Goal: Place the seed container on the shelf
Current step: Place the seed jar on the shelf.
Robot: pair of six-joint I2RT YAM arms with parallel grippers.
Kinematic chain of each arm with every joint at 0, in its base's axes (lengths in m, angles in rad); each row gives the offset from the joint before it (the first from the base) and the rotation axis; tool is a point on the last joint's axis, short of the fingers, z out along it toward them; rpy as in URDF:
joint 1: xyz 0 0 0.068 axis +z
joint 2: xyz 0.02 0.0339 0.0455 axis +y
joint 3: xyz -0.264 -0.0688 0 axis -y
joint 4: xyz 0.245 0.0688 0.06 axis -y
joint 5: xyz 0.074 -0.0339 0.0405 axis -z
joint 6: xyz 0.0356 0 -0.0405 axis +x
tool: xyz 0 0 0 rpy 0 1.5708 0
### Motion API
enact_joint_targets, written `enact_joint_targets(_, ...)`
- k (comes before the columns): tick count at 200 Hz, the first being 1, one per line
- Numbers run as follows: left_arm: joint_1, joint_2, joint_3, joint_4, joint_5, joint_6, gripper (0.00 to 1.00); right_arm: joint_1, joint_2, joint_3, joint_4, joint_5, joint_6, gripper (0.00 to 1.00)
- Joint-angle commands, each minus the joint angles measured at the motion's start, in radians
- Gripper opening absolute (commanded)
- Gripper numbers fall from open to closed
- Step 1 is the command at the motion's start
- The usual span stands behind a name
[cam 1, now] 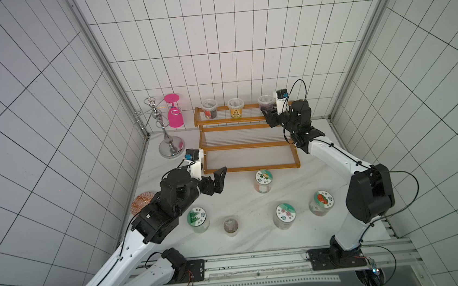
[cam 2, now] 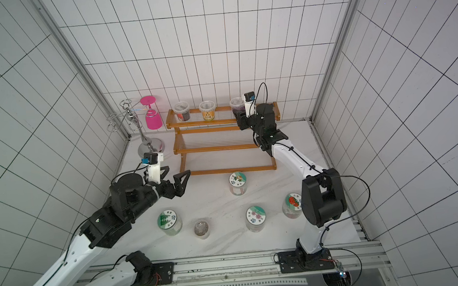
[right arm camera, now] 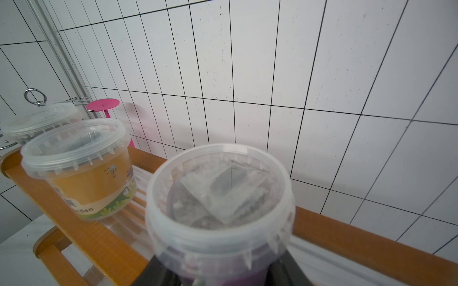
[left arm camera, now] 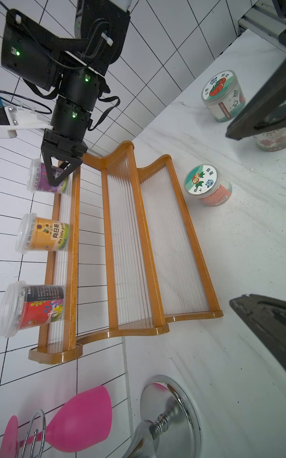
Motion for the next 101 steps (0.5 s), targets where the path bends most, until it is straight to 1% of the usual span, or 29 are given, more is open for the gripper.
enact_joint_targets(1,0.007,-0.012,-0.014,0.006,-0.012,0.005,0.99,0.015,0.024,0.038,0.017,-0.015,-0.014,0.49)
enact_joint_targets(25,0.009,-0.015,-0.018,0.006,-0.013,0.004,0.99,0.019,0.016,0.024,0.022,-0.013,-0.015,0.53)
enact_joint_targets(78,0.011,-0.016,-0.025,0.006,-0.011,0.000,0.99,0.019,-0.044,-0.029,0.019,-0.002,-0.029,0.79)
enact_joint_targets(101,0.014,-0.016,-0.023,0.006,-0.010,-0.005,0.99,0.017,-0.074,-0.042,-0.005,-0.007,-0.044,0.83)
